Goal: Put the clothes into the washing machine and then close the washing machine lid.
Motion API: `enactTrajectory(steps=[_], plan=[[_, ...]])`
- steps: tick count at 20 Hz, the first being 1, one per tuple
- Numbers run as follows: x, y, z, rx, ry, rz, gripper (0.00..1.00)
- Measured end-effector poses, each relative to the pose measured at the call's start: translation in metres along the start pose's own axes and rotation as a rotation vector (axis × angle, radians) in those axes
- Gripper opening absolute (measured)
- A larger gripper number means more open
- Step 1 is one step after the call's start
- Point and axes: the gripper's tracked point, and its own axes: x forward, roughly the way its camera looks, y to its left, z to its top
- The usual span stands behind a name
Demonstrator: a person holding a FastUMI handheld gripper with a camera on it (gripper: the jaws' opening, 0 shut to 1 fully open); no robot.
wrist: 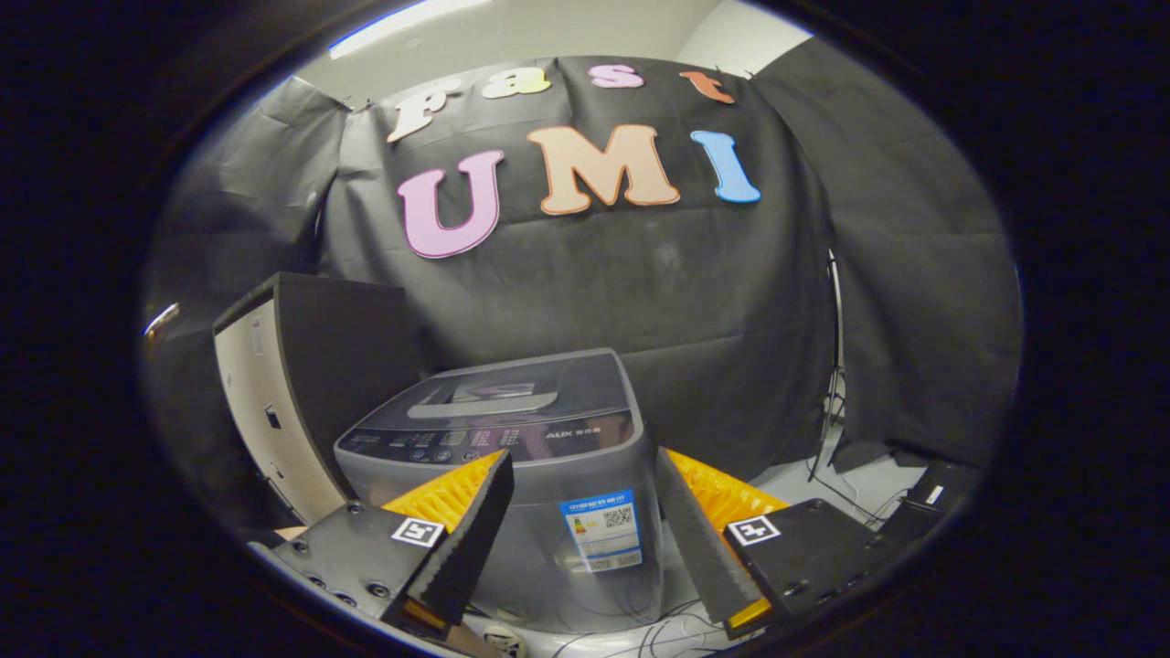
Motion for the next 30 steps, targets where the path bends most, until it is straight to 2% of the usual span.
enactTrajectory(steps=[7,12,18,21,30], plan=[[0.000,0.002,0.001,-0.009,-0.005,0.004,0.97],[-0.004,0.011,-0.008,-0.061,0.028,0.023,0.97],[-0.009,0.012,-0.004,-0.056,0.007,0.033,0.97],[-0.014,0.013,-0.014,-0.070,0.054,0.039,0.97],[-0.034,0.013,-0.012,-0.067,0.052,0.044,0.97]])
